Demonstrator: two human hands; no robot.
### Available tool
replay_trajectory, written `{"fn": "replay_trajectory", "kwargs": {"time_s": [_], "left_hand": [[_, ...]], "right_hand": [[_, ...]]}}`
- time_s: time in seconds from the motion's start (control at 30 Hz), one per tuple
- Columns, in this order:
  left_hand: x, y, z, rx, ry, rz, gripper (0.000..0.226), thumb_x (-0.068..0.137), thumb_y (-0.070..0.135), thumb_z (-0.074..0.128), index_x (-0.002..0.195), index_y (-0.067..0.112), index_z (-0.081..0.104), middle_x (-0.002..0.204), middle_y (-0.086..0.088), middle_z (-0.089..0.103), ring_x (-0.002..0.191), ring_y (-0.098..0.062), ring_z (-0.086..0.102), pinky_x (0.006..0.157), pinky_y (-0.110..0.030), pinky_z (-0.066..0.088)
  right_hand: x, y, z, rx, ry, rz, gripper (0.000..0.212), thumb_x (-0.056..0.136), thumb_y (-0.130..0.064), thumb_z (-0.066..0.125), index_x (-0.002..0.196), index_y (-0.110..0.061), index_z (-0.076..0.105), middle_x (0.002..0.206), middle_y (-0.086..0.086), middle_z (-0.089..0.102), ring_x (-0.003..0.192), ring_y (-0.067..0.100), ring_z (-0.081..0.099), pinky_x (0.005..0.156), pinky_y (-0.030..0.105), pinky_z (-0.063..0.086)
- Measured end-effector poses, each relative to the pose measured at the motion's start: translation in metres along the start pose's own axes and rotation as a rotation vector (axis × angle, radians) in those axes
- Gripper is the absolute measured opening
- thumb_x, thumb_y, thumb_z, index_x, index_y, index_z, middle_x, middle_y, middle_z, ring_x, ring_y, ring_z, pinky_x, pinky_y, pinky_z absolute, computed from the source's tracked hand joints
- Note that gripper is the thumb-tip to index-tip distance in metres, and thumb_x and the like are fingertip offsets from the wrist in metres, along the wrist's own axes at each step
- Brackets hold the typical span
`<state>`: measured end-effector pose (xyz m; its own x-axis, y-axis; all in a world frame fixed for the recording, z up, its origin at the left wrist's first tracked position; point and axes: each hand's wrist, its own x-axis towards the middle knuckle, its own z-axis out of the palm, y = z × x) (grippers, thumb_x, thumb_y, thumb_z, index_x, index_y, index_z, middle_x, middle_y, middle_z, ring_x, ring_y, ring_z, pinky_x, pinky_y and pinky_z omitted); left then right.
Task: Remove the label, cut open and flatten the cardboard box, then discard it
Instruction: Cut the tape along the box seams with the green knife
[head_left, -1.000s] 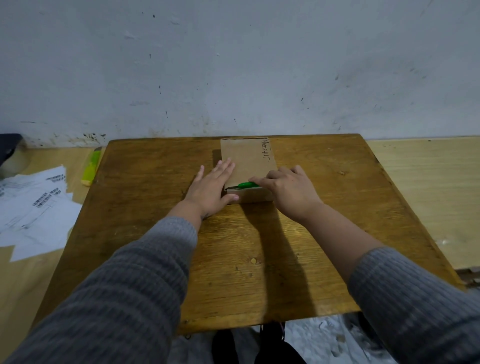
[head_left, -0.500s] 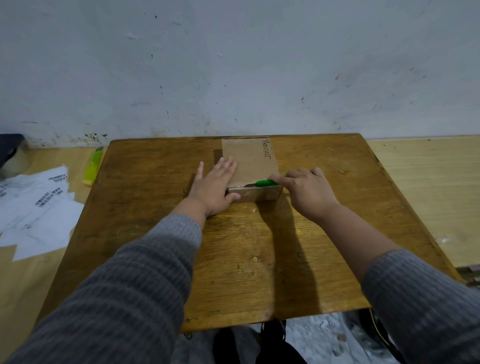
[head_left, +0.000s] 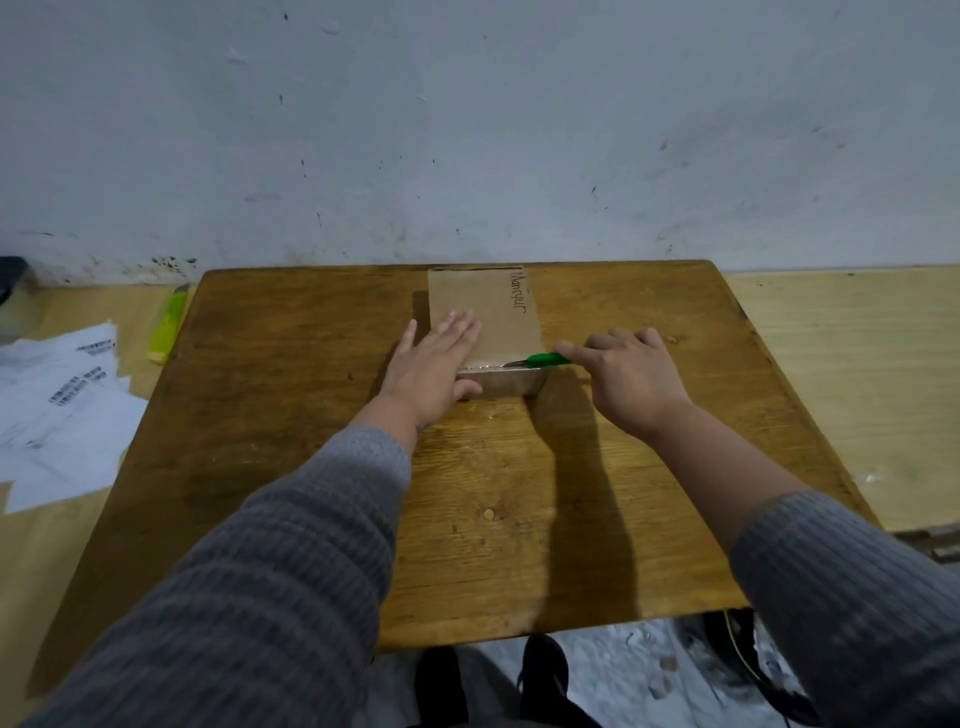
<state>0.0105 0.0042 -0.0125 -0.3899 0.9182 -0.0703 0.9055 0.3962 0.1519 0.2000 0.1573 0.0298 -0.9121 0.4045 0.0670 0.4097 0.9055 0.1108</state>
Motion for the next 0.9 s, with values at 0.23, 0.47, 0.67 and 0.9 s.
{"fn": "replay_trajectory", "kwargs": {"time_s": [0.23, 0.47, 0.67, 0.9], "left_hand": [[0.005, 0.02, -0.005, 0.048, -0.047, -0.073, 0.088, 0.092, 0.055, 0.048, 0.154, 0.019, -0.003, 0.162, 0.002, -0.007, 0.148, -0.013, -0.007, 0.119, -0.05, -0.007], [0.012, 0.041, -0.003, -0.005, -0.04, -0.146, 0.081, 0.093, 0.055, 0.043, 0.154, 0.023, 0.0, 0.162, 0.002, -0.007, 0.148, -0.014, -0.007, 0.12, -0.05, -0.001], [0.015, 0.046, -0.002, 0.008, -0.05, -0.169, 0.082, 0.094, 0.058, 0.041, 0.154, 0.024, -0.001, 0.162, 0.002, -0.008, 0.148, -0.015, -0.008, 0.12, -0.05, -0.002], [0.017, 0.048, 0.007, 0.018, -0.037, -0.209, 0.089, 0.086, 0.073, 0.033, 0.154, 0.026, -0.003, 0.162, 0.003, -0.01, 0.148, -0.015, -0.009, 0.118, -0.051, -0.005]], "right_hand": [[0.003, 0.016, -0.003, -0.027, -0.007, -0.047, 0.051, 0.092, -0.015, 0.043, 0.137, -0.039, 0.039, 0.113, -0.003, 0.062, 0.104, 0.021, 0.051, 0.086, 0.039, 0.033], [0.003, 0.032, 0.005, -0.031, 0.007, -0.092, 0.051, 0.091, -0.016, 0.043, 0.138, -0.037, 0.038, 0.112, -0.002, 0.061, 0.103, 0.022, 0.05, 0.083, 0.038, 0.031], [-0.011, 0.071, 0.02, 0.07, -0.012, -0.039, 0.05, 0.093, -0.018, 0.043, 0.137, -0.04, 0.04, 0.11, -0.005, 0.06, 0.107, 0.021, 0.05, 0.084, 0.038, 0.03], [0.004, 0.09, 0.023, 0.712, -0.039, 0.367, 0.042, 0.094, -0.024, 0.053, 0.134, -0.036, 0.05, 0.117, 0.008, 0.067, 0.094, 0.028, 0.065, 0.08, 0.037, 0.053]]}}
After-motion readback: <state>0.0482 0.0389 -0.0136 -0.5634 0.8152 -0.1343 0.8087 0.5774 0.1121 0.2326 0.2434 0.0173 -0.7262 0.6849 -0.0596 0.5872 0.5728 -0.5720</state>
